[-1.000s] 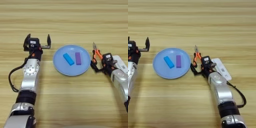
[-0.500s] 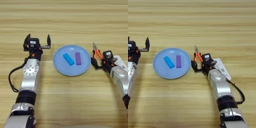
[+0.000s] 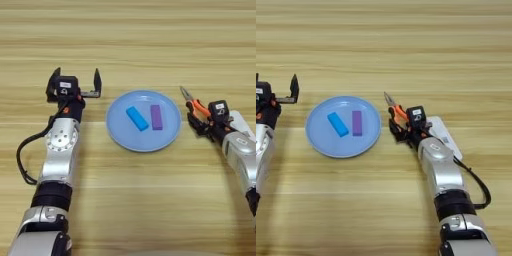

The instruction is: Move the objects on the table

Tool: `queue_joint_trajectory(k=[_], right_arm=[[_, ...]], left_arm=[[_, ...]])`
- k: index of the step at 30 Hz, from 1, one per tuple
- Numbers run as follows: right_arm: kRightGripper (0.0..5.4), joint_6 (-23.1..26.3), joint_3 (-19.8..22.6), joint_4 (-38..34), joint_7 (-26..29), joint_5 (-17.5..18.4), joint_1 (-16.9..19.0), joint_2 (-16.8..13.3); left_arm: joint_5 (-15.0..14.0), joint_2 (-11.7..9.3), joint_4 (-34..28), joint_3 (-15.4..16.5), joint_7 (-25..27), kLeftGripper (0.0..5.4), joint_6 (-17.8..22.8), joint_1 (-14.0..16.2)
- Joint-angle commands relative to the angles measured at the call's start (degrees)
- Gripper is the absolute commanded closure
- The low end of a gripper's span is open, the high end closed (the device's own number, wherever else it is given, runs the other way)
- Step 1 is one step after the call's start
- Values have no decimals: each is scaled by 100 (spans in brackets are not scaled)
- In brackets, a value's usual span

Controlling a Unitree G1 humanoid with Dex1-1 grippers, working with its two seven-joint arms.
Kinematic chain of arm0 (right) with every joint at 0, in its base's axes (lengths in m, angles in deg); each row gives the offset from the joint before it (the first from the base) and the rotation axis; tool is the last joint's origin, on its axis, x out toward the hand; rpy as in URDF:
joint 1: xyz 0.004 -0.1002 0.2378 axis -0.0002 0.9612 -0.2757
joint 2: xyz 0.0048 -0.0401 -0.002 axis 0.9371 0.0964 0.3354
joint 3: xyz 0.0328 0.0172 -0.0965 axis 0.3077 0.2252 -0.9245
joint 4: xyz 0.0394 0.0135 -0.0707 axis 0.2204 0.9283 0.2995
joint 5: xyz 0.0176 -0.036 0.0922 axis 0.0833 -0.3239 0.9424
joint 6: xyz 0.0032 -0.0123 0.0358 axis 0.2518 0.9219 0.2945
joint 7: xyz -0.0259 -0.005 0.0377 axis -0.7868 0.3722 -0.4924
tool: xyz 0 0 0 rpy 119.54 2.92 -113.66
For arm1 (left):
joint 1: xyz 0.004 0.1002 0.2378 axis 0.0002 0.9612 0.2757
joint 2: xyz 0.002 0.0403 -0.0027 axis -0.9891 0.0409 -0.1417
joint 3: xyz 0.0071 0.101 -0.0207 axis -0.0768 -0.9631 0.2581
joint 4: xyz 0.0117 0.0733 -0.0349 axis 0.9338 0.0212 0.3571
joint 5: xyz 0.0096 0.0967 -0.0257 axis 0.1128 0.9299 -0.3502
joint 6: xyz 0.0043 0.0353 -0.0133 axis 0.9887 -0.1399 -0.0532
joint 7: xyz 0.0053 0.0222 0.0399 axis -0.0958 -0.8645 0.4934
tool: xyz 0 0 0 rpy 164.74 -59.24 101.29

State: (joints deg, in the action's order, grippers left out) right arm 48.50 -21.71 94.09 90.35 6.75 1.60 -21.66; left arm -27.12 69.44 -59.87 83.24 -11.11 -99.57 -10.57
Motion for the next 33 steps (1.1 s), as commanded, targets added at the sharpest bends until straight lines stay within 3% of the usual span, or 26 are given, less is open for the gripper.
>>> queue_joint_trajectory(k=[1,15,33], right_arm=[[195,246,-41,220,44,34,224,97],[195,233,-38,-14,71,59,251,122],[195,346,-8,-1030,169,188,301,60]], left_arm=[[-15,8,-56,-18,7,0,10,26],[-20,9,-30,-13,7,0,-4,12],[-17,22,8,-16,-5,0,-11,-9]])
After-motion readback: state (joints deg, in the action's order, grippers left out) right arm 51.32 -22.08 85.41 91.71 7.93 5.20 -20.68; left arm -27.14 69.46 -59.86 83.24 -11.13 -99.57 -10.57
